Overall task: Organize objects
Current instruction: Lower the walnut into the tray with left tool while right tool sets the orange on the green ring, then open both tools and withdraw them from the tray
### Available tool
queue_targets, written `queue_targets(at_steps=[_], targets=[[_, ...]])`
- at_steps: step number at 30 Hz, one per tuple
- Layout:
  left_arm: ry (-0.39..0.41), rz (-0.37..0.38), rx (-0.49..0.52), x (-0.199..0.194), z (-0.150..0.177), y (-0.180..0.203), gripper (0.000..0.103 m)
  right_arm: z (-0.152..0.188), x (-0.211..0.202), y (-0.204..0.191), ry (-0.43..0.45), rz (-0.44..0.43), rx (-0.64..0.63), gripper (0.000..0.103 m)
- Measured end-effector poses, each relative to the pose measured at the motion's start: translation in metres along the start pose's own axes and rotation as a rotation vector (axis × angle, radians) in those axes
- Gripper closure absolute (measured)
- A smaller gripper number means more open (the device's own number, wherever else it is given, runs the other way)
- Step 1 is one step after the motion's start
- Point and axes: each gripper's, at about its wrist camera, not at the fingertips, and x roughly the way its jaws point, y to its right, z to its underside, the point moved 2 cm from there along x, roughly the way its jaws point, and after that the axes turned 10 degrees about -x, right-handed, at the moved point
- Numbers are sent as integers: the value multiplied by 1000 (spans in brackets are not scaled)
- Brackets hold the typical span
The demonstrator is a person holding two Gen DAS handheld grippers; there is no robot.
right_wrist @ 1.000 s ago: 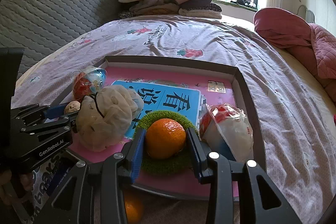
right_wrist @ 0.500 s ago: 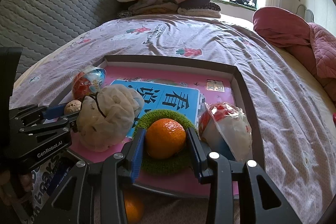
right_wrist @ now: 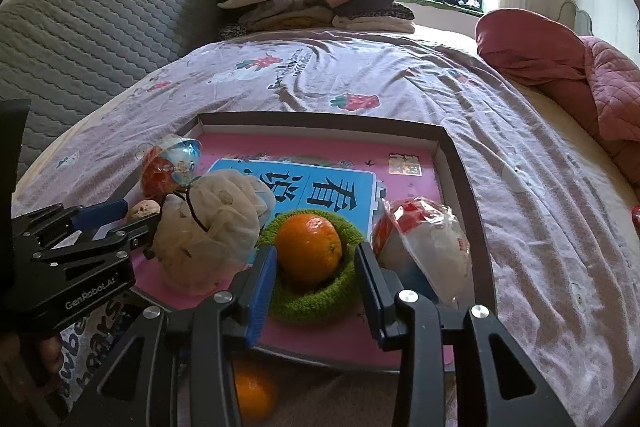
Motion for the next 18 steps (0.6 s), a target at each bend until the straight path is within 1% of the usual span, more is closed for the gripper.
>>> queue_targets(at_steps=[9,12,18], targets=[[31,-8,-9,-19,-5,-1,44,-6,-18,-1,33,10,-3,61],[40,-10,-13,-27,-6,-1,43,-8,-25,-2,43,14,-7,59],[66,-11,-17,-43,-9,0,37,-12,-39,-4,69,19,-12,54]])
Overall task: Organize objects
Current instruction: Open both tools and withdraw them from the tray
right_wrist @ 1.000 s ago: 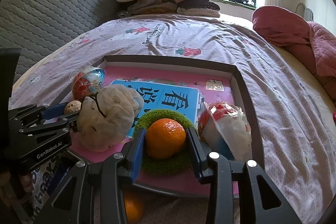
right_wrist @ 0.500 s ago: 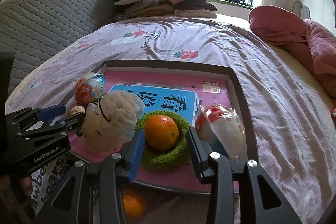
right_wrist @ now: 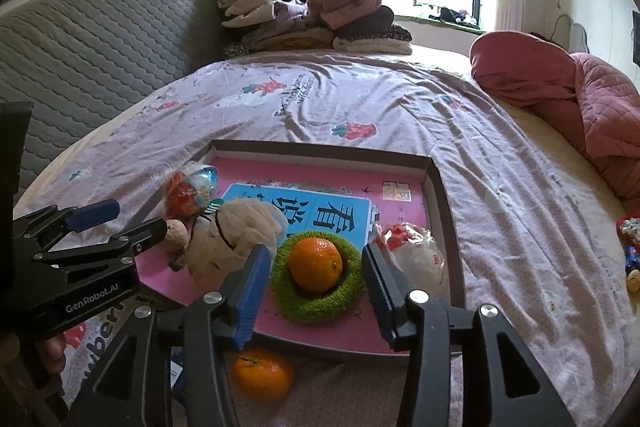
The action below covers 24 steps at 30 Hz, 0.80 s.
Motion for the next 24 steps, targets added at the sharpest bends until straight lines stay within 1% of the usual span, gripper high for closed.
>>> queue_targets(at_steps=[4,10,19,24], targets=[[10,4,-2,-9,-1,1,35,-2,-9,0,13,3,5,50],[32,18,-19,-26,-4,0,30,-4,-23,-1,37,2,8,49],[65,27,-31,-50,-10,-2,29,-14,-49,-2,93,9,5,46],[79,29,-24,-62,-11,0,29,-16,-60,-4,106,18,2,44]])
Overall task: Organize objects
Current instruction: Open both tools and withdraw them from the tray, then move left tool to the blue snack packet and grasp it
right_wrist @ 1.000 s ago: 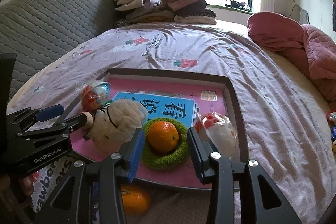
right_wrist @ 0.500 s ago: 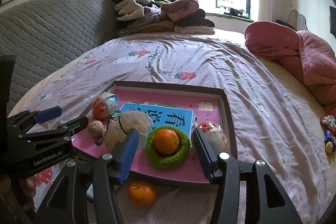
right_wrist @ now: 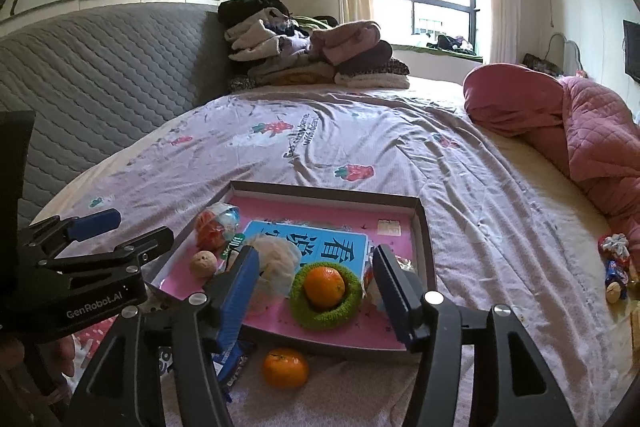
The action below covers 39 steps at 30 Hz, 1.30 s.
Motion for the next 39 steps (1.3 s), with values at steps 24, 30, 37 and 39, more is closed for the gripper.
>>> queue_targets(at_steps=[24,30,37,39], targets=[[9,11,18,-63,35,-2,28,21,-56,-3,5,19,-16,42],[-33,8,41,-65,62,1,28,43,-56,-5,-39,9,-19,42],[-75,3,82,-59,93,9,28,58,-51,-14,-74,-3,-36,42],[-85,4,95,-56,99,13,28,61,-50,-15,-80,-6,-38,42]])
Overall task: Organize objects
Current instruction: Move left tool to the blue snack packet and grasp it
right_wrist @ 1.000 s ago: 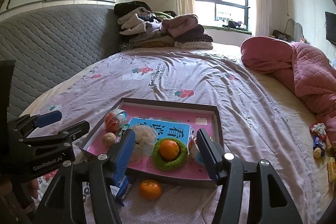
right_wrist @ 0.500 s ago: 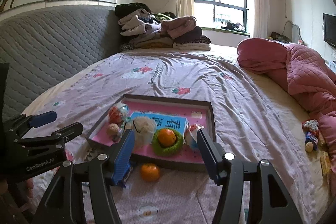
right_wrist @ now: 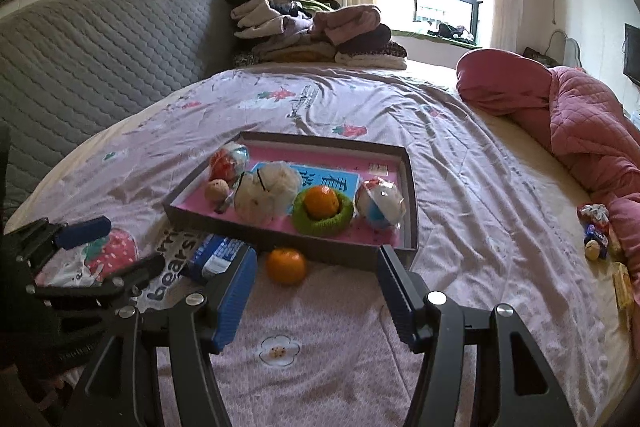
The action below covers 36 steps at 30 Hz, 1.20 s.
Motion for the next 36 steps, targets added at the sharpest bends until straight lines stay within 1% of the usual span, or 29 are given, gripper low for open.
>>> queue_targets(at_steps=[7,14,19,22,36], targets=[[-23,22,36,14,15,17,28,5,10,-3,-18,-8,-9,42],[-46,49,52,36,26,28,28,13,32,-4,-53,-27,-9,42],[-46,64,41,48,27,30,28,17,52,-8,-91,-47,-16,42],[-51,59,43,57,26,31,28,19,64,-11,-111,-62,-21,42],[-35,47,46,79,16,35,28,20,95,-13,-147,-82,-14,42]])
